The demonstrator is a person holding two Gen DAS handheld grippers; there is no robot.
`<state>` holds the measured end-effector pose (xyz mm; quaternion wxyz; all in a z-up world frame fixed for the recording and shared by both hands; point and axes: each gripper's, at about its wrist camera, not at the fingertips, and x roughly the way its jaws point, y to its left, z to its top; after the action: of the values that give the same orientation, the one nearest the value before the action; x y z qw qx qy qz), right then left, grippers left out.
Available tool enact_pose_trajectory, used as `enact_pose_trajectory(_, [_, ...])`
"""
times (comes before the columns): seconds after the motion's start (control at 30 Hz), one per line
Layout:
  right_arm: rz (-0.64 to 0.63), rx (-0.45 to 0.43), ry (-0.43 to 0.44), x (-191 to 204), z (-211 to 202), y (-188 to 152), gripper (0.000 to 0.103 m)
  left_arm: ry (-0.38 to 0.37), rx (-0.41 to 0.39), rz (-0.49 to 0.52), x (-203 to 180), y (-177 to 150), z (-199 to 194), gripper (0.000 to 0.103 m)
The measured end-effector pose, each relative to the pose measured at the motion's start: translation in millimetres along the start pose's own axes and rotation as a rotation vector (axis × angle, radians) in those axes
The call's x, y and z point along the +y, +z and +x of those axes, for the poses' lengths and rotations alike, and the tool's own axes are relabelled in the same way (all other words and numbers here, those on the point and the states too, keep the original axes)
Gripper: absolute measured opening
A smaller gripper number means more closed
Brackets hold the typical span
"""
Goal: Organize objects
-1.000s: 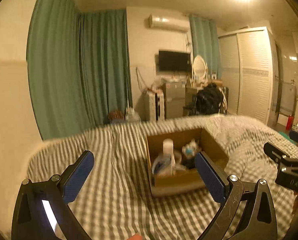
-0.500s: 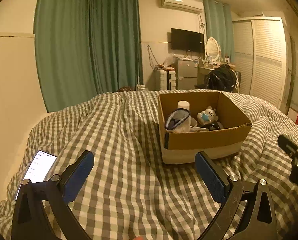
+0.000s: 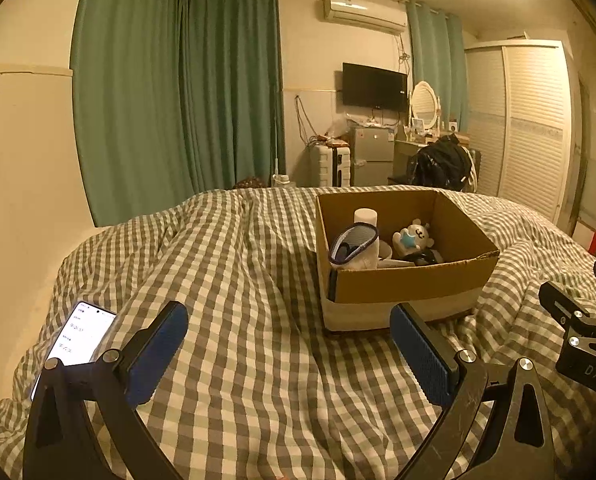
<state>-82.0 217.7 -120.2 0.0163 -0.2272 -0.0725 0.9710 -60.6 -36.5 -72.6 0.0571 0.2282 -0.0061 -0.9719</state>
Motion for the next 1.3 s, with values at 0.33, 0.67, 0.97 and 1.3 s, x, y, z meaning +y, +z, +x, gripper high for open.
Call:
enact_pose_trajectory(0.33, [-0.004,0.023,0.001,4.0,6.2,-1.4,0.103,0.009,0.011,0.009,-0.8,-1.8,1.3,0.103])
enact_pose_trajectory(0.67, [-0.004,0.025,0.000,3.9,5.2,-1.4,0.103,0.006,0.021,0.011,-0.1,-2.5,1.2,0.103])
enact_pose_trajectory(0.97, [-0.004,0.027,-0.001,4.0,5.1,-1.5,0.103,0.009,0.025,0.012,-0.3,-2.7,2.0,0.103])
enact_pose_trajectory(1.3, [-0.003,0.029,-0.001,4.1,5.1,-1.9,0.103,0.008,0.028,0.010,-0.4,-2.8,2.7,0.103])
